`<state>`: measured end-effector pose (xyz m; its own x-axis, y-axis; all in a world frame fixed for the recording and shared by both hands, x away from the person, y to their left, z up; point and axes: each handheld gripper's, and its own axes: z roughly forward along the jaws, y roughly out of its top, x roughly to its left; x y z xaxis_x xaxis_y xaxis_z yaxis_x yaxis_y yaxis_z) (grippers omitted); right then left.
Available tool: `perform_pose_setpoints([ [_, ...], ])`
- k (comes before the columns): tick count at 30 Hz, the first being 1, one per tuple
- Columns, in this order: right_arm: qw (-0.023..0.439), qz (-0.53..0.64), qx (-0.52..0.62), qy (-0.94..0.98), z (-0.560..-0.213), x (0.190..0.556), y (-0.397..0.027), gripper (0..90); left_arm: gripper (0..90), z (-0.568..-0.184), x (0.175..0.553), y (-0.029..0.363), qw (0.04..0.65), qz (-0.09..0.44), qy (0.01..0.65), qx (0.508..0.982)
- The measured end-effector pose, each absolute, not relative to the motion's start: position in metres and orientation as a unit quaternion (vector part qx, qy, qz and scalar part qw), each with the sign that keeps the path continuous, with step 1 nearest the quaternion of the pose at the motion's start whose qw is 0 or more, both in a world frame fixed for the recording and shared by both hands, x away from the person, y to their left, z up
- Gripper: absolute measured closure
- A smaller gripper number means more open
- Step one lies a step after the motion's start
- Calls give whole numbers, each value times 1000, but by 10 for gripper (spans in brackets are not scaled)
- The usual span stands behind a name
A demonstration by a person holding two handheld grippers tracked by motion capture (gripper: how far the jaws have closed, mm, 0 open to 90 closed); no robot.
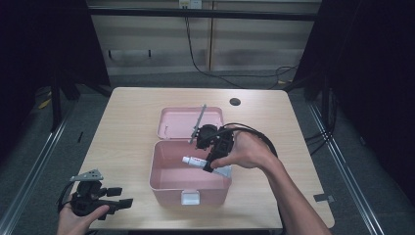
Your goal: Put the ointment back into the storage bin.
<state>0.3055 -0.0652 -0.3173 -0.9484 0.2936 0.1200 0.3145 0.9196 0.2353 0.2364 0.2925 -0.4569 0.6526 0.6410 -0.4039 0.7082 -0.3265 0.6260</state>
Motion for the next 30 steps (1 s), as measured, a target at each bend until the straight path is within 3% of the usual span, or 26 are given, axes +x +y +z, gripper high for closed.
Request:
perform_pose_setpoints([
  [30, 74, -110, -64, -989, -344, 302, -29, 715, 269, -457, 236, 292, 407, -45, 413, 813],
])
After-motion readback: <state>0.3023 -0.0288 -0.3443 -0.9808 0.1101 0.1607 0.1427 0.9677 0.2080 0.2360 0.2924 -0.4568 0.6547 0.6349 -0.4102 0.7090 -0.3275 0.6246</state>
